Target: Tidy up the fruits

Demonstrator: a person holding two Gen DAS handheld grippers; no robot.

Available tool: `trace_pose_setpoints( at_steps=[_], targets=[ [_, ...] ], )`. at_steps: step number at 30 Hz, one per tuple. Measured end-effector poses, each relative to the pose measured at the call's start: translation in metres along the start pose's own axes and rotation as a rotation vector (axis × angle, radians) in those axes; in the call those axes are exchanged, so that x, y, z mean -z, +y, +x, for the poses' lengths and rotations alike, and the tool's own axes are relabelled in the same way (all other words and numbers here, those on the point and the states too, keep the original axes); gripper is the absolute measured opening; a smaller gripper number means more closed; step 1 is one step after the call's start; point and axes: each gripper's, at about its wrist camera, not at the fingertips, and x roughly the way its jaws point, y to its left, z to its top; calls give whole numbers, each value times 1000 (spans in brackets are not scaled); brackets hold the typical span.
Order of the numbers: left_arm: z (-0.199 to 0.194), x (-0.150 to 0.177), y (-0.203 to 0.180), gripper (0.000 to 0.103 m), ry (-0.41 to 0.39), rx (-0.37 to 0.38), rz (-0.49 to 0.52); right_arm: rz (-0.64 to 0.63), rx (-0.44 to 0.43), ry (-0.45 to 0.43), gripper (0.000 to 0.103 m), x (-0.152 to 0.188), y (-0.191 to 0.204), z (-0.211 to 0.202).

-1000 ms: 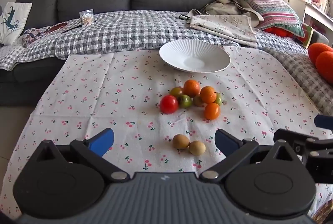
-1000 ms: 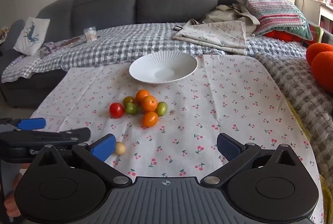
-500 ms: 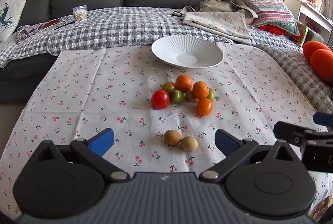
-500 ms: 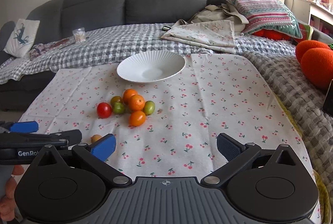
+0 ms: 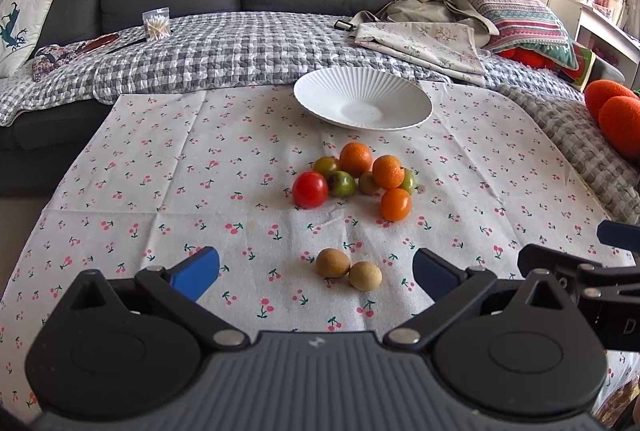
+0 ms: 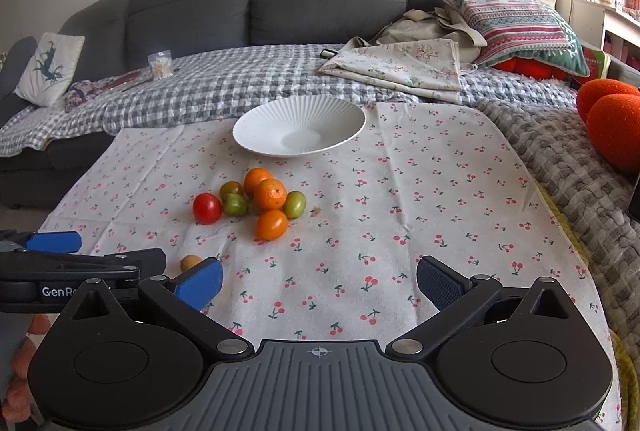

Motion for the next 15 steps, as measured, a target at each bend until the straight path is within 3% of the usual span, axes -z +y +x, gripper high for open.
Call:
trace_pose_setpoints(
  at_steps=[15],
  targets=[
    [2, 1, 0, 102, 7, 3, 4, 25, 13, 27, 103, 1, -2, 5]
  ],
)
